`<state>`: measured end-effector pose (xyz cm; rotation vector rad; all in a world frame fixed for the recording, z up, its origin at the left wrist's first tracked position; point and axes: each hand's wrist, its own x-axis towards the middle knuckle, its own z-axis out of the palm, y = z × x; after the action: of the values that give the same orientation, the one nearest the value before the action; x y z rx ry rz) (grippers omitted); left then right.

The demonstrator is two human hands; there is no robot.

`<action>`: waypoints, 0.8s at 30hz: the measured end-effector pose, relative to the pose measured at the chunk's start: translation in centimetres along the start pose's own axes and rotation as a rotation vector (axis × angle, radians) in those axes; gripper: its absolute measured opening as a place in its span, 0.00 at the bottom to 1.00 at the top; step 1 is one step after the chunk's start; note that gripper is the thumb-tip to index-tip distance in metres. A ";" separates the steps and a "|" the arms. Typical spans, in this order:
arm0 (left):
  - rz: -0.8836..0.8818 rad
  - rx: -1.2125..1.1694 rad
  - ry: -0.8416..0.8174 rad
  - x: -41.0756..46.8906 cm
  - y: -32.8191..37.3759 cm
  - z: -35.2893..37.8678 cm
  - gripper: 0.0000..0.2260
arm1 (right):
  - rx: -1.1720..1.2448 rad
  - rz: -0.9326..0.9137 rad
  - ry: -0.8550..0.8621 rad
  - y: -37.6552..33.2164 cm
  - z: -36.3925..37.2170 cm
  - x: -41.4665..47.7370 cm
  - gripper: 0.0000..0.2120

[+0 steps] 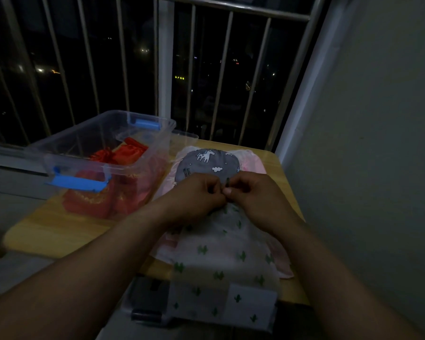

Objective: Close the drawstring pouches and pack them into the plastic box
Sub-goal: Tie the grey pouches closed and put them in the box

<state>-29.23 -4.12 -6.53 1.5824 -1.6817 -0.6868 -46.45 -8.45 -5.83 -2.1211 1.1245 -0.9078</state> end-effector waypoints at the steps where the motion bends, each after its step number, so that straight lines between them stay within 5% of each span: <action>1: -0.001 0.032 0.020 0.0 0.0 0.2 0.12 | -0.045 -0.025 0.009 -0.2 0.1 -0.1 0.03; 11: 0.115 0.131 -0.005 0.0 0.0 -0.6 0.08 | -0.010 -0.069 0.037 -0.8 0.5 -0.3 0.07; 17: 0.022 -0.166 -0.102 0.1 -0.8 -1.5 0.09 | 0.487 0.173 -0.048 0.0 0.7 -0.2 0.07; 24: -0.041 -0.343 -0.094 0.3 -0.7 -0.8 0.10 | 0.617 0.264 -0.024 0.3 0.9 0.1 0.04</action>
<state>-28.15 -4.44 -6.50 1.3603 -1.5038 -1.0253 -45.86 -8.50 -6.58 -1.4450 0.9287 -0.9468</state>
